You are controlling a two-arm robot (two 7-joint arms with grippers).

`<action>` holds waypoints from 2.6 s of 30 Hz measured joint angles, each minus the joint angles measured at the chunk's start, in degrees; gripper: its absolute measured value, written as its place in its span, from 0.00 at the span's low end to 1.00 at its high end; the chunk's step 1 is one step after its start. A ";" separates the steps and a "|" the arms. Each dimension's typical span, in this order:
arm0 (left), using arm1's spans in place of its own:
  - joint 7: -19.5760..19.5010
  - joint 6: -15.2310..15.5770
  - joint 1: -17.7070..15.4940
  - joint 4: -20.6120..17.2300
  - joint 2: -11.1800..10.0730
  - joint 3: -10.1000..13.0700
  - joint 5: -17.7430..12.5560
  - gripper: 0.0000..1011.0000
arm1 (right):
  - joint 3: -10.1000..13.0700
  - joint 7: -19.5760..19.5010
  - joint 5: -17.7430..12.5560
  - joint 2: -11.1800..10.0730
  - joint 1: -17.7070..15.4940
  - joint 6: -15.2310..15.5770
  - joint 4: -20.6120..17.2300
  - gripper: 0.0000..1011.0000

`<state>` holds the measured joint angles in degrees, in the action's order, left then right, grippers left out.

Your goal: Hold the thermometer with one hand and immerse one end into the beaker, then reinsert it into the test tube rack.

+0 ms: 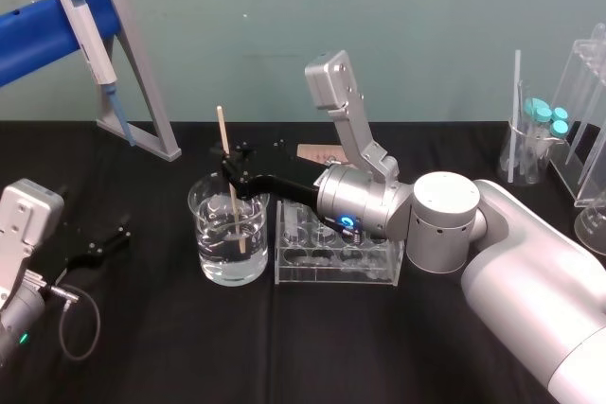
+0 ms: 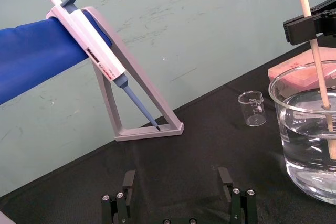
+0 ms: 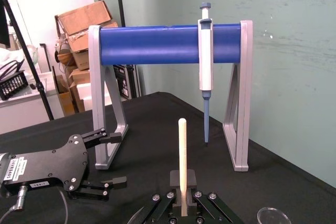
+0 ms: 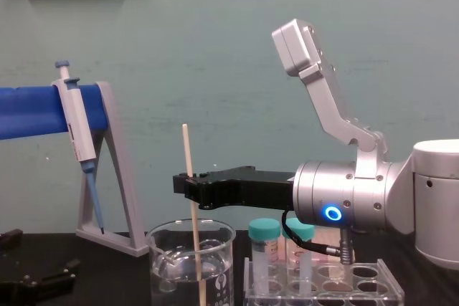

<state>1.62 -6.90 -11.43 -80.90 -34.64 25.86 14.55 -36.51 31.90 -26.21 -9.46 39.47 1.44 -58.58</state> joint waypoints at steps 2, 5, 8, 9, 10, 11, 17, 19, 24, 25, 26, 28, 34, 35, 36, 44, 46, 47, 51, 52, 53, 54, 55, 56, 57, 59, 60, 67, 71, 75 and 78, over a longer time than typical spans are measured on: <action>0.00 0.00 0.00 0.00 0.00 0.00 0.00 0.99 | 0.00 0.00 0.00 0.00 0.00 0.00 0.00 0.05; 0.00 0.00 0.00 0.00 0.00 0.00 0.00 0.99 | 0.00 0.00 0.00 0.00 0.00 0.00 0.00 0.05; 0.00 0.00 0.00 0.00 0.00 0.00 0.00 0.99 | 0.00 0.00 0.00 0.00 0.00 0.00 0.00 0.05; 0.00 0.00 0.00 0.00 0.00 0.00 0.00 0.99 | 0.00 0.00 0.00 0.00 0.00 0.00 0.00 0.05; 0.00 0.00 0.00 0.00 0.00 0.00 0.00 0.99 | 0.00 0.00 0.00 0.00 0.00 0.00 0.00 0.05; 0.00 0.00 0.00 0.00 0.00 0.00 0.00 0.99 | 0.00 0.00 0.00 0.00 0.00 0.00 0.00 0.05; 0.00 0.00 0.00 0.00 0.00 0.00 0.00 0.99 | 0.00 0.00 0.00 0.00 0.00 0.00 0.00 0.05; 0.00 0.00 0.00 0.00 0.00 0.00 0.00 0.99 | 0.00 0.00 0.00 0.00 0.00 0.00 0.00 0.05; 0.00 0.00 0.00 0.00 0.00 0.00 0.00 0.99 | 0.00 0.00 0.00 0.00 0.00 0.00 0.00 0.05; 0.00 0.00 0.00 0.00 0.00 0.00 0.00 0.99 | 0.00 0.00 0.00 0.00 0.00 0.00 0.00 0.05; 0.00 0.00 0.00 0.00 0.00 0.00 0.00 0.99 | 0.00 0.00 0.00 0.00 0.00 0.00 0.00 0.05; 0.00 0.00 0.00 0.00 0.00 0.00 0.00 0.99 | 0.00 0.00 0.00 0.00 0.00 0.00 0.00 0.05; 0.00 0.00 0.00 0.00 0.00 0.00 0.00 0.99 | 0.00 0.00 0.00 0.00 0.00 0.00 0.00 0.05; 0.00 0.00 0.00 0.00 0.00 0.00 0.00 0.99 | 0.00 0.00 0.00 0.00 0.00 0.00 0.00 0.05; 0.00 0.00 0.00 0.00 0.00 0.00 0.00 0.99 | 0.00 0.00 0.00 0.00 0.00 0.00 0.00 0.05; 0.00 0.00 0.00 0.00 0.00 0.00 0.00 0.99 | 0.00 0.00 0.00 0.00 0.00 0.00 0.00 0.05; 0.00 0.00 0.00 0.00 0.00 0.00 0.00 0.99 | 0.00 0.00 0.00 0.00 0.00 0.00 0.00 0.05; 0.00 0.00 0.00 0.00 0.00 0.00 0.00 0.99 | 0.00 0.00 0.00 0.00 0.00 0.00 0.00 0.05; 0.00 0.00 0.00 0.00 0.00 0.00 0.00 0.99 | 0.00 0.00 0.00 0.00 0.00 0.00 0.00 0.05; 0.00 0.00 0.00 0.00 0.00 0.00 0.00 0.99 | 0.00 0.00 0.00 0.00 0.00 0.00 0.00 0.05; 0.00 0.00 0.00 0.00 0.00 0.00 0.00 0.99 | 0.00 0.00 0.00 0.00 0.00 0.00 0.00 0.05; 0.00 0.00 0.00 0.00 0.00 0.00 0.00 0.99 | 0.00 0.00 0.00 0.00 0.00 0.00 0.00 0.05; 0.00 0.00 0.00 0.00 0.00 0.00 0.00 0.99 | 0.00 0.00 0.00 0.00 0.00 0.00 0.00 0.05; 0.00 0.00 0.00 0.00 0.00 0.00 0.00 0.99 | 0.00 0.00 0.00 0.00 0.00 0.00 0.00 0.05; 0.00 0.00 0.00 0.00 0.00 0.00 0.00 0.99 | 0.00 0.00 0.00 0.00 0.00 0.00 0.00 0.05; 0.00 0.00 0.00 0.00 0.00 0.00 0.00 0.99 | 0.00 0.00 0.00 0.00 0.00 0.00 0.00 0.05; 0.00 0.00 0.00 0.00 0.00 0.00 0.00 0.99 | 0.00 0.00 0.00 0.00 0.00 0.00 0.00 0.05; 0.00 0.00 0.00 0.00 0.00 0.00 0.00 0.99 | 0.00 0.00 0.00 0.00 0.00 0.00 0.00 0.05; 0.00 0.00 0.00 0.00 0.00 0.00 0.00 0.99 | 0.00 0.00 0.00 0.00 0.00 0.00 0.00 0.05; 0.00 0.00 0.00 0.00 0.00 0.00 0.00 0.99 | 0.00 0.00 0.00 0.00 0.00 0.00 0.00 0.05; 0.00 0.00 0.00 0.00 0.00 0.00 0.00 0.99 | 0.00 0.00 0.00 0.00 0.00 0.00 0.00 0.05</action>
<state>1.62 -6.90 -11.43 -80.90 -34.64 25.86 14.55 -36.51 31.90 -26.21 -9.46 39.47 1.44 -58.58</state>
